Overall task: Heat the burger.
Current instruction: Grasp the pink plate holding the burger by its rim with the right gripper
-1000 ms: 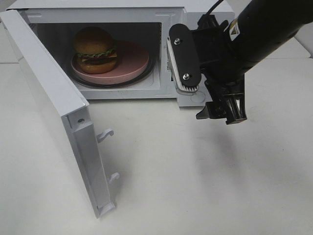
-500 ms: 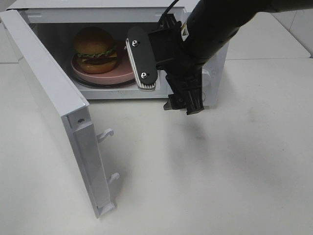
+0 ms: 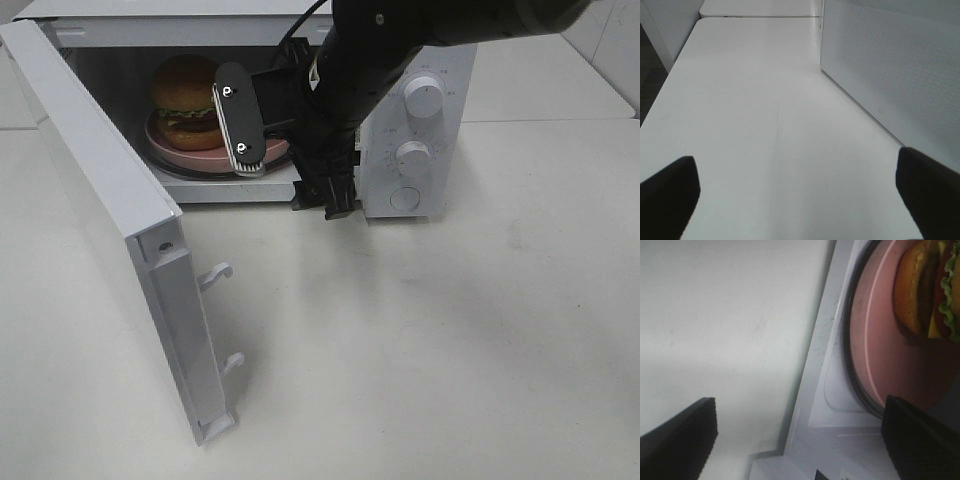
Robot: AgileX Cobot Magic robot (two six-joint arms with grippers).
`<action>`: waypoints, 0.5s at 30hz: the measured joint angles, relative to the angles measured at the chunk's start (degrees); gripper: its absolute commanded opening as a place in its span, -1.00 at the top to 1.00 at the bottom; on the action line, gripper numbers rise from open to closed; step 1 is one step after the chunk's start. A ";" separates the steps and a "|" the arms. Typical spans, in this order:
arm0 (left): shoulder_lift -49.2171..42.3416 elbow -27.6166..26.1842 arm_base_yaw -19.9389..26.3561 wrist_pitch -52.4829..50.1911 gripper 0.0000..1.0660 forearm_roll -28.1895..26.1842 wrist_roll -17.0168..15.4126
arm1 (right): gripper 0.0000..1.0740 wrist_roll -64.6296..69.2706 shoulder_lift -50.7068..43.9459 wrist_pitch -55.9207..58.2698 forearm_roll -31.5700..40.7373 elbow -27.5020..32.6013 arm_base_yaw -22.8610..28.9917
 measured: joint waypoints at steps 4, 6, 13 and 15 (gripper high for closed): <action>0.00 0.00 0.00 0.00 -0.88 0.00 0.00 | -0.58 1.20 2.23 0.00 0.00 -2.64 0.00; 0.00 0.00 0.00 0.00 -0.88 0.00 0.00 | -0.58 2.41 4.70 0.06 0.00 -5.33 0.00; 0.00 0.00 0.00 0.00 -0.88 0.00 0.00 | -0.56 3.50 8.94 0.06 -0.06 -9.68 0.00; 0.00 0.00 0.00 0.00 -0.88 0.00 0.00 | -0.55 3.90 10.31 0.06 -0.06 -10.94 0.00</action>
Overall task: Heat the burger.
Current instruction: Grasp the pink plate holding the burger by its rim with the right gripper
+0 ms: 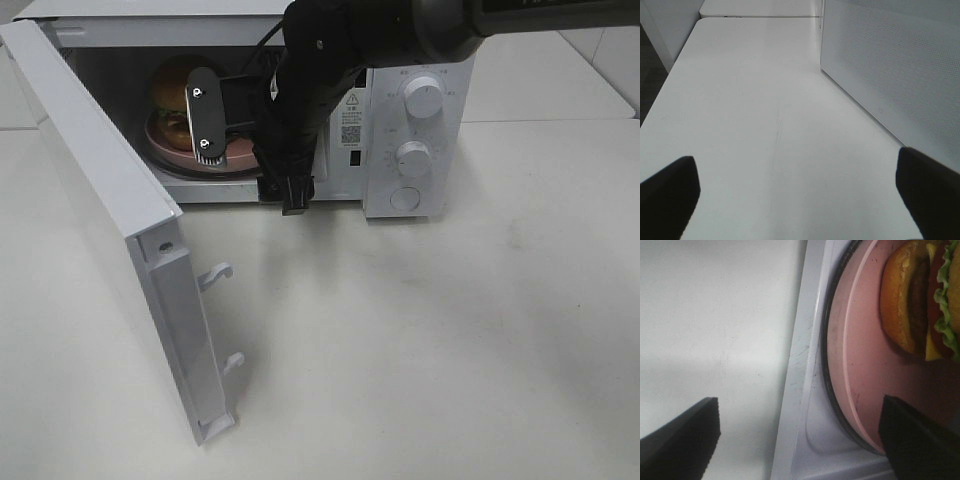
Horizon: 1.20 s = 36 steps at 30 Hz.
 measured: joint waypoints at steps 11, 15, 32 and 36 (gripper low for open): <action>0.00 0.00 0.00 0.00 -0.88 0.00 0.00 | -0.51 3.04 7.68 1.03 0.00 -10.71 0.00; 0.00 0.00 0.00 0.00 -0.88 0.00 0.00 | -0.48 3.44 11.52 3.04 0.00 -15.47 0.00; 0.00 0.00 0.00 0.00 -0.88 0.00 0.00 | 0.32 4.13 17.42 4.53 0.06 -22.23 -1.60; 0.00 0.00 0.00 0.00 -0.88 0.00 0.00 | 0.85 4.13 17.70 5.21 0.17 -22.23 -1.60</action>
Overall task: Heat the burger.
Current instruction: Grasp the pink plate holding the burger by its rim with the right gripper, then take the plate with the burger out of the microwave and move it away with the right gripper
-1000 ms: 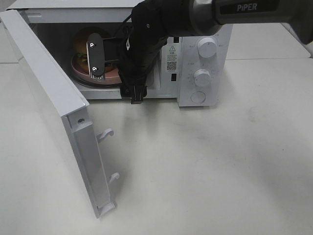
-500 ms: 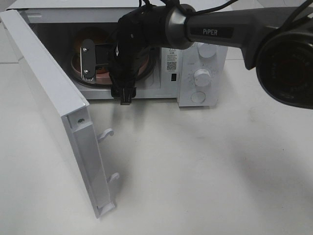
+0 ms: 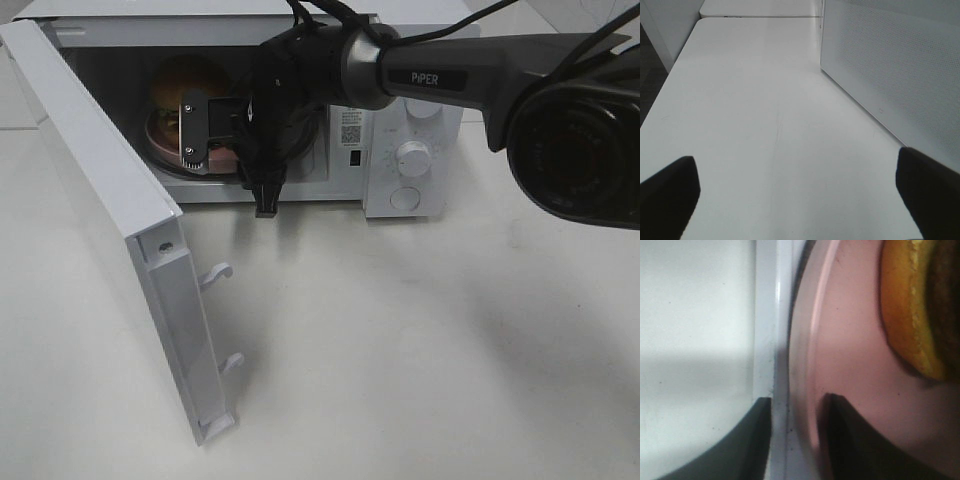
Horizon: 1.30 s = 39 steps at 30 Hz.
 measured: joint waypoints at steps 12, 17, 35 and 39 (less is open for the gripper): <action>0.00 0.00 0.00 0.00 -0.88 0.00 0.00 | 1.00 -0.40 -0.17 0.29 -2.01 -0.17 0.40; 0.00 0.00 0.00 0.00 -0.88 0.00 0.00 | 1.00 -0.46 -0.74 0.92 -2.41 0.00 0.92; 0.00 0.00 0.00 0.00 -0.88 0.00 0.00 | 1.00 -9.17 -11.86 -10.49 -0.92 18.96 1.15; 0.00 0.00 0.00 0.00 -0.88 0.00 0.00 | 1.00 -10.71 -13.81 -13.01 -0.92 22.57 1.15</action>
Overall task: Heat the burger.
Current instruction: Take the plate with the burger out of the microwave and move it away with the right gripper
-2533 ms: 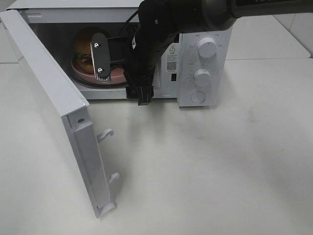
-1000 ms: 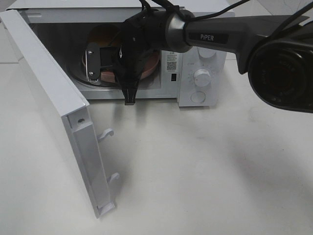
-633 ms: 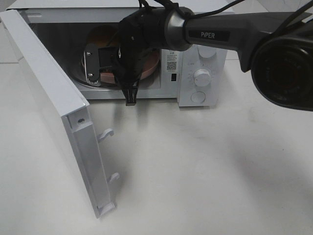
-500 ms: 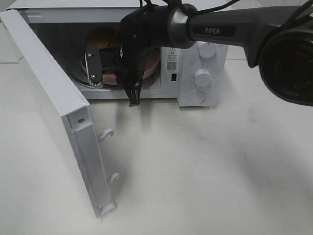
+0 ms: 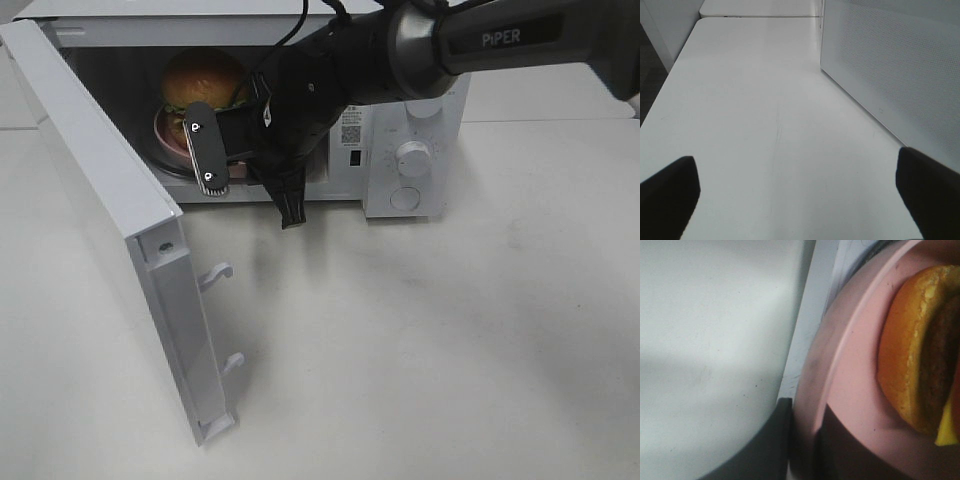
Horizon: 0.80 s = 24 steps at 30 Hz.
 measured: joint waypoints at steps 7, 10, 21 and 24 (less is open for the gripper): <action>0.00 0.00 0.00 0.00 -0.88 0.00 0.00 | 1.00 -2.58 -3.32 -3.15 0.69 6.53 -0.06; 0.00 0.00 0.00 0.00 -0.88 0.00 0.00 | 1.00 -3.38 -4.70 -4.64 1.03 9.00 -0.06; 0.00 0.00 0.00 0.00 -0.88 0.00 0.00 | 1.00 -6.47 -10.37 -13.01 5.79 17.59 0.00; 0.00 0.00 0.00 0.00 -0.88 0.00 0.00 | 1.00 -9.45 -11.75 -14.15 7.56 19.94 0.00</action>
